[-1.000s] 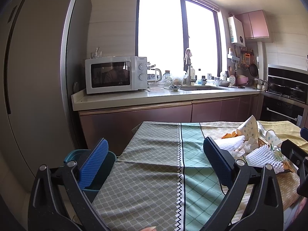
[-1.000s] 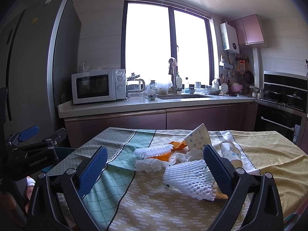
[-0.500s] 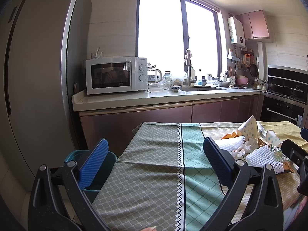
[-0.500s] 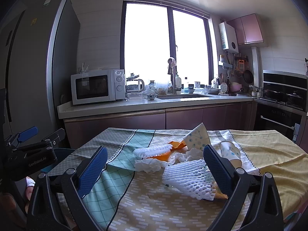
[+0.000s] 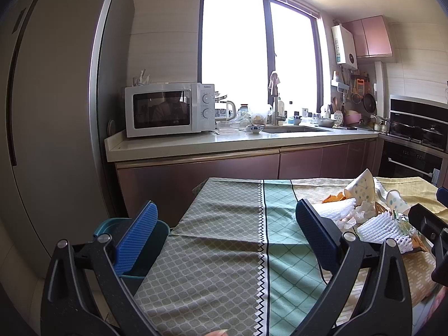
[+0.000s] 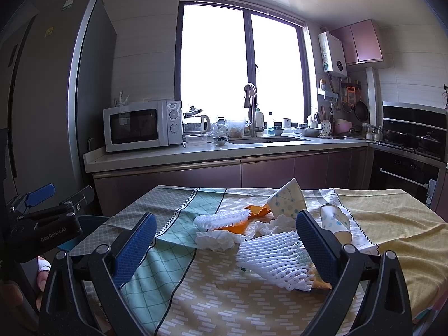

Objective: Collect trash

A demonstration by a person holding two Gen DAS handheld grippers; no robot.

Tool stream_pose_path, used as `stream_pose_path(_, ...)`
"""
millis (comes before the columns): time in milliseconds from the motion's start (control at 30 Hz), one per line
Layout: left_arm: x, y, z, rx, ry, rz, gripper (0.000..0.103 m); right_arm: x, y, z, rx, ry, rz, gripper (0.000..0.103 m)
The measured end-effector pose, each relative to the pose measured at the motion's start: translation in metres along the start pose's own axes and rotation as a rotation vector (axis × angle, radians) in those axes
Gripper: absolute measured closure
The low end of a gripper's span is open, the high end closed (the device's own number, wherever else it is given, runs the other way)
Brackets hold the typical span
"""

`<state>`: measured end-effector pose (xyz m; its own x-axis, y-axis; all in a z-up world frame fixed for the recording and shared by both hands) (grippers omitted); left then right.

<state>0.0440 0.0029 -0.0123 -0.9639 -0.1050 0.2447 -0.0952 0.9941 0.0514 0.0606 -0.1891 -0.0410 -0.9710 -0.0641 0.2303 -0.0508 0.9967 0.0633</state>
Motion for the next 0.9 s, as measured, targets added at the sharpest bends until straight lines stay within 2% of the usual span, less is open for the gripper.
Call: stream_pose_path(900, -0.0013, -0.0046, -0.0001, 0.007, 0.007, 0.015, 0.006, -0.0028, -0.0065, 0.0011, -0.01, 0.004, 0.002, 0.007)
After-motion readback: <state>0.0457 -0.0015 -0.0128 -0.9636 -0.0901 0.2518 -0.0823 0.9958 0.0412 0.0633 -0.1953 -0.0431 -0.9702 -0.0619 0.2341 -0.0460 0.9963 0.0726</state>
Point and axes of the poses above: each gripper's, at about its wrist camera, not at the fingertips, and x roughly against the way its jaws point, y to its left, z to its underside, the point moved 5 cm from there along -x, roughly the way its jaws point, and after that the axes turned 6 degrees about -z, right-handed, at the moved point
